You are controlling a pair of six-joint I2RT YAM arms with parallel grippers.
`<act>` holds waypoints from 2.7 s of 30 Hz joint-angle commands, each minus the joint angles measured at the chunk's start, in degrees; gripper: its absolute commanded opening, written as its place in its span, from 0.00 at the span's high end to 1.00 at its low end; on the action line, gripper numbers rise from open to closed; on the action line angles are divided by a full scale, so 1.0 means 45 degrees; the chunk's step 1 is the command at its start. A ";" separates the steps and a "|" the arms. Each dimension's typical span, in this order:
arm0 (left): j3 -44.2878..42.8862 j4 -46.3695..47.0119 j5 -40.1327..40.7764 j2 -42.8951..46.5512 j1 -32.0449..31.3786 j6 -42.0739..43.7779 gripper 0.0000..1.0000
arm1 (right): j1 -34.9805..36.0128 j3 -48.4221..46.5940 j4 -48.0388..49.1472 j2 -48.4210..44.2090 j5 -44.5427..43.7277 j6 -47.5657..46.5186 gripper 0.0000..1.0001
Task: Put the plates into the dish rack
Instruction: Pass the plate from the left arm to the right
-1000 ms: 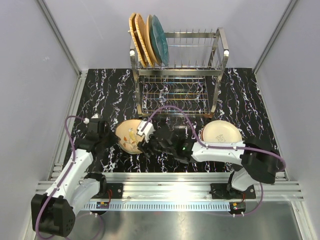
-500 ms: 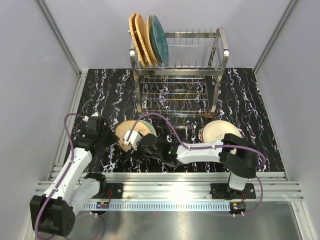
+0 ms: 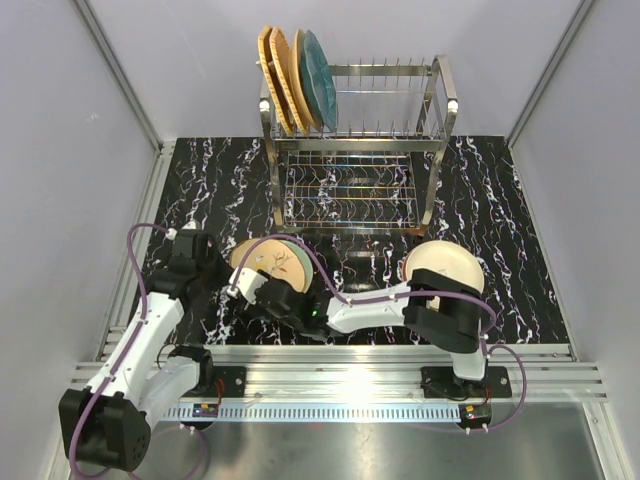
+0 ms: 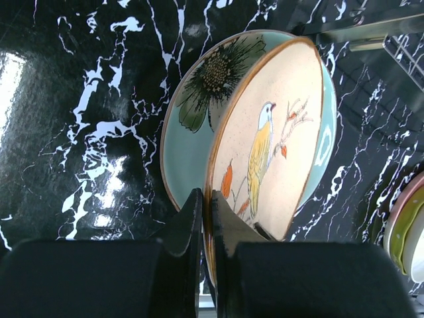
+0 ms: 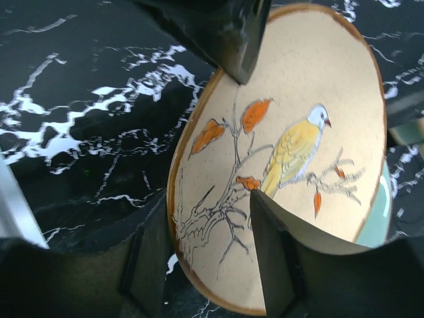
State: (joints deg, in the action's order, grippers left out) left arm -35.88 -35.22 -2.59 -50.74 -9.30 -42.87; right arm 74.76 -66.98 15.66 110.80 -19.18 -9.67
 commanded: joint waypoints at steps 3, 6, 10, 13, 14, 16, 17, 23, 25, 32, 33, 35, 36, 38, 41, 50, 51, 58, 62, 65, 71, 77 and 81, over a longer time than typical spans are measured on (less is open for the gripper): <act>-0.0953 0.0366 -0.0616 0.0182 -0.0004 0.0094 1.00 | 0.0086 -0.0564 0.0641 0.0377 -0.2670 -0.0390 0.49; -0.0933 0.0406 -0.0733 0.0163 -0.0004 0.0035 1.00 | 0.0086 -0.0506 0.0758 0.0474 -0.2984 -0.0487 0.50; -0.1050 0.0366 -0.0908 0.0123 -0.0004 -0.0004 1.00 | 0.0183 -0.0467 0.0934 0.0727 -0.3354 -0.0760 0.45; -0.1090 0.0386 -0.1006 0.0104 -0.0004 -0.0062 1.00 | 0.0300 -0.0408 0.1285 0.0884 -0.3842 -0.0976 0.42; -0.1109 0.0405 -0.1045 0.0104 -0.0004 -0.0063 1.00 | 0.0339 -0.0408 0.1382 0.0923 -0.4075 -0.0995 0.41; -0.1128 0.0444 -0.1123 0.0104 -0.0004 -0.0102 1.00 | 0.0359 -0.0350 0.1695 0.0982 -0.4233 -0.1093 0.39; -0.1129 0.0386 -0.1162 0.0065 -0.0004 -0.0082 1.00 | 0.0378 -0.0350 0.1773 0.1002 -0.4311 -0.1112 0.37; -0.1148 0.0464 -0.1299 0.0084 -0.0004 -0.0141 1.00 | 0.0456 -0.0408 0.2378 0.1275 -0.4838 -0.1444 0.33; -0.1168 0.0483 -0.1377 0.0084 -0.0004 -0.0199 1.00 | 0.0476 -0.0350 0.2807 0.1373 -0.5111 -0.1600 0.32; -0.1187 0.0523 -0.1475 -0.0013 -0.0004 -0.0200 1.00 | 0.0574 0.0099 0.3941 0.1432 -0.5387 -0.2050 0.48; -0.1207 0.0581 -0.1456 -0.0071 -0.0004 -0.0219 1.00 | 0.0612 0.0138 0.3961 0.1393 -0.5328 -0.2069 0.56; -0.1207 0.0581 -0.1455 -0.0130 -0.0004 -0.0200 0.98 | 0.0729 0.0294 0.4136 0.1257 -0.5250 -0.2147 0.65; -0.1226 0.0581 -0.1456 -0.0130 -0.0004 -0.0199 0.98 | 0.0769 0.0353 0.4176 0.1140 -0.5134 -0.2167 0.68; -0.1284 0.0582 -0.1436 -0.0189 -0.0004 -0.0161 0.95 | 0.0847 0.0470 0.3963 0.0944 -0.4938 -0.2012 0.78; -0.1421 0.0523 -0.1184 -0.0287 -0.0004 -0.0102 0.94 | 0.0944 0.0607 0.3669 0.0515 -0.4547 -0.1622 0.85; -0.1792 0.0522 -0.0850 -0.0481 -0.0004 0.0035 0.60 | 0.1101 0.0959 0.3727 -0.0169 -0.4195 -0.1445 0.99; -0.1831 0.0619 -0.0850 -0.0521 0.0016 0.0054 0.57 | 0.1140 0.0959 0.3727 -0.0209 -0.4137 -0.1425 1.00; -0.2552 0.0562 -0.0694 -0.1048 0.0035 0.0308 0.41 | 0.1140 0.1037 0.3239 -0.0619 -0.3649 -0.0723 1.00; -0.3197 0.0270 -0.0306 -0.1146 0.0094 0.0775 0.27 | 0.1140 0.1173 0.3063 -0.1067 -0.3531 -0.0312 1.00; -0.3881 -0.0179 0.0280 -0.1069 0.0172 0.1050 0.23 | 0.1140 0.1310 0.3043 -0.1554 -0.3434 -0.0078 1.00; -0.5034 -0.0922 0.2155 -0.0425 0.0289 0.2024 0.01 | 0.1062 0.1291 0.2791 -0.2394 -0.3355 0.0508 1.00; -0.5075 -0.1021 0.3949 0.0317 0.0309 0.3432 0.01 | 0.0672 0.1369 0.2185 -0.3781 -0.2441 0.1504 1.00; -0.4314 -0.0534 0.4736 0.1001 0.0309 0.3667 0.01 | 0.0379 0.1311 0.1775 -0.4466 -0.1852 0.1973 1.00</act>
State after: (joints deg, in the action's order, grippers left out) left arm -56.84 -40.10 12.88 -48.58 -8.19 -29.69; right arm 77.69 -59.44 18.59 96.82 -29.12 -3.42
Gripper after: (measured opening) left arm 0.987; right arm 0.234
